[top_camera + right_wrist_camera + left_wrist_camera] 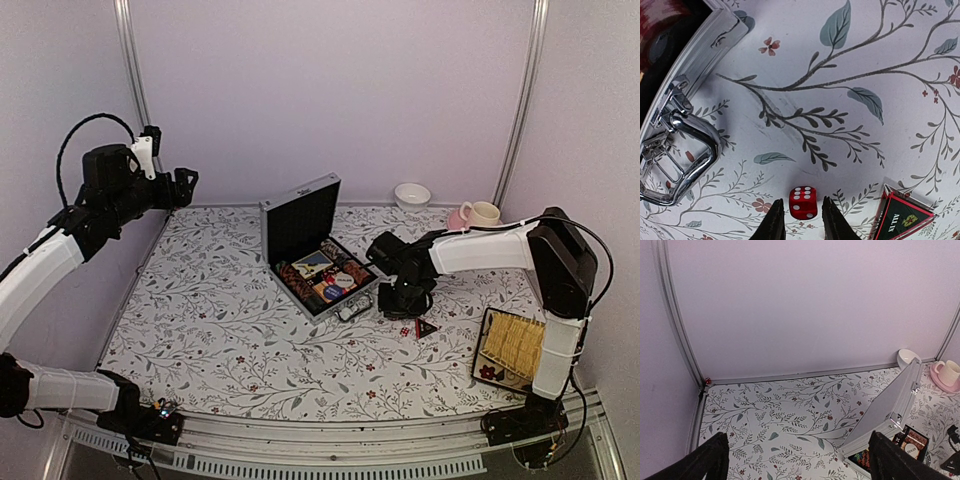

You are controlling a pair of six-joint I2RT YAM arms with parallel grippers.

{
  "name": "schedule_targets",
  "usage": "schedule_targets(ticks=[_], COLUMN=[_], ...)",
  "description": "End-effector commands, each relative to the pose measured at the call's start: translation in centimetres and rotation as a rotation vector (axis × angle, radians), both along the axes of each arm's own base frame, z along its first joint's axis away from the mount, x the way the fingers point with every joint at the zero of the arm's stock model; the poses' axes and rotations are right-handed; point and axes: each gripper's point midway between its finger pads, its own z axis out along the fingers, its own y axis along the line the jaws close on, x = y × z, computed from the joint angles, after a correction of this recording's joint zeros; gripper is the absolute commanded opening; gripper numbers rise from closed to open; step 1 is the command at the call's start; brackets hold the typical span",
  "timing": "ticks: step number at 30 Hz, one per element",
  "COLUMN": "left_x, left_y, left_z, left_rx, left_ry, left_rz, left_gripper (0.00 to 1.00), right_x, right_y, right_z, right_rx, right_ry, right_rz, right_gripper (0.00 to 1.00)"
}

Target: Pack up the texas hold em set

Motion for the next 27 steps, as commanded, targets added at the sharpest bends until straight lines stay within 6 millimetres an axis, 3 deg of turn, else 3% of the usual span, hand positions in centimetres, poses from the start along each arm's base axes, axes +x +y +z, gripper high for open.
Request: schedule_targets(ticks=[1,17,20,27], left_x=[-0.4,-0.6,-0.7,-0.7], left_y=[0.4,0.4,0.4,0.5], left_z=[1.1,1.5,1.5,1.6], left_rx=[0.003,-0.002,-0.002,-0.002], left_ry=[-0.030,-0.041,-0.042,-0.043], left_rz=[0.004,0.001,0.002,0.003], left_gripper=[0.97,0.97,0.97,0.97], right_x=[0.3,0.5,0.5,1.0], right_y=[-0.2,-0.2,-0.3,-0.1], right_z=[-0.1,-0.3,-0.2,1.5], right_rx=[-0.036,-0.054,-0.059,-0.063], right_ry=[-0.012,-0.017,-0.020,-0.065], right_rz=[0.012,0.023,0.023,0.043], right_gripper=[0.26,0.20,0.14,0.08])
